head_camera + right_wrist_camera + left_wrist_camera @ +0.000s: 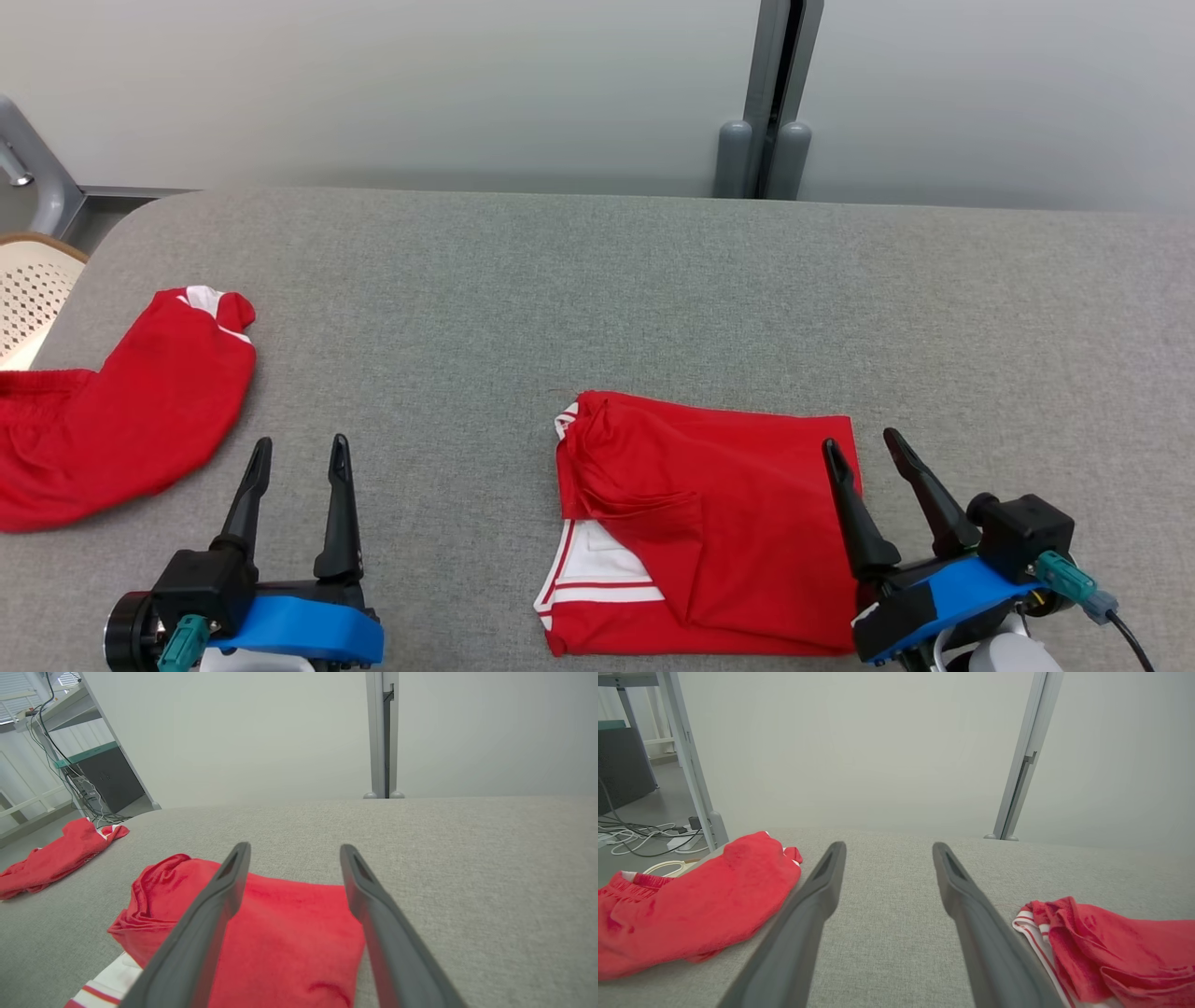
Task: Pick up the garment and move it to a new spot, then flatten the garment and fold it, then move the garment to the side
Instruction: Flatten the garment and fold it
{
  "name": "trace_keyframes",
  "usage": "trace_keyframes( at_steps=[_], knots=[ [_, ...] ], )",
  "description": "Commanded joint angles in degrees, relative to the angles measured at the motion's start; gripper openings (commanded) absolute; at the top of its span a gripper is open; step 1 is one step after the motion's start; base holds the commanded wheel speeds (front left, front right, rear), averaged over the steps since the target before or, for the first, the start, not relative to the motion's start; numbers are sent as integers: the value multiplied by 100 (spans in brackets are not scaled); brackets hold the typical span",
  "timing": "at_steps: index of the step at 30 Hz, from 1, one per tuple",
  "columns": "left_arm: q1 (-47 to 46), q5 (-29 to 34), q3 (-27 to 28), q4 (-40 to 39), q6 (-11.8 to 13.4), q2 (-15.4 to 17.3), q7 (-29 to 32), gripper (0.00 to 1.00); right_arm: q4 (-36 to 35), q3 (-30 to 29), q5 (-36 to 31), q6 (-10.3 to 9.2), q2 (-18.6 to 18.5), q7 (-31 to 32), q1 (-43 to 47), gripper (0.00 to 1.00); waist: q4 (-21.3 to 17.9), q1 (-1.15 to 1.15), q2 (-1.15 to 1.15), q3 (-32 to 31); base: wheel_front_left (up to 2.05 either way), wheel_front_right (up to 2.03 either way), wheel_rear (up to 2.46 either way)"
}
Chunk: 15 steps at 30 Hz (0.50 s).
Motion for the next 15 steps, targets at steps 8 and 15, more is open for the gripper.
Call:
trace_keyframes(
  at_steps=[8, 15],
  knots=[
    [43, 29, -12, 4, -11, -6, -27, 100, 207, 598, 56, 1, 25, -7, 62, 100, 78, 0, 0, -28, 0, 0, 0],
    [-30, -18, -66, 40, -11, -8, -28, 100, 669, 1374, 209, 1, 132, 26, -243, 100, 181, 0, 0, -10, 0, 0, 0]
  ],
)
